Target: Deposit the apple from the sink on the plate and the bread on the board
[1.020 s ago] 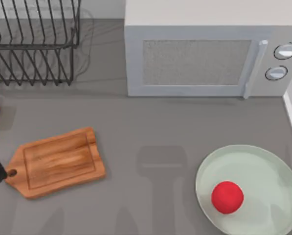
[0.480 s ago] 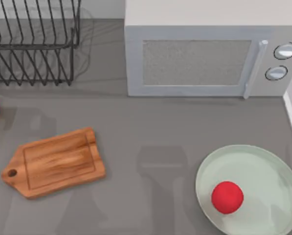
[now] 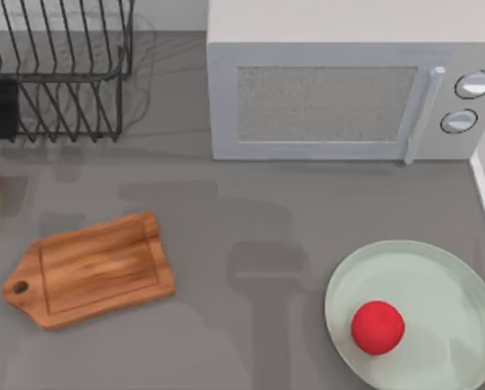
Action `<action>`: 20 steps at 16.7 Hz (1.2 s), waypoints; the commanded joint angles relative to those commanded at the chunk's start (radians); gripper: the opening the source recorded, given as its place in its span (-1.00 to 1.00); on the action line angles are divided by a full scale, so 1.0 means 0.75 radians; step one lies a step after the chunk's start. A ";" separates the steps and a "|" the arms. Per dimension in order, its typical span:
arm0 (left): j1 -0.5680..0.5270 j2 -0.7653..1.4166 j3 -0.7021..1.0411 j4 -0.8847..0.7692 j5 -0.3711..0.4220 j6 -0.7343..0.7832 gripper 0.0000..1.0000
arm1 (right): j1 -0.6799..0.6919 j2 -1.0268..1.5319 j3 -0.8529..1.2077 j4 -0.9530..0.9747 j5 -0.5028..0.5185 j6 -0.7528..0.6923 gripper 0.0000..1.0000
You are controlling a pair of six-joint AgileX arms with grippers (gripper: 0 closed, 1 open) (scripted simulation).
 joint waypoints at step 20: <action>0.108 0.574 0.564 -0.601 -0.029 0.189 1.00 | 0.000 0.000 0.000 0.000 0.000 0.000 1.00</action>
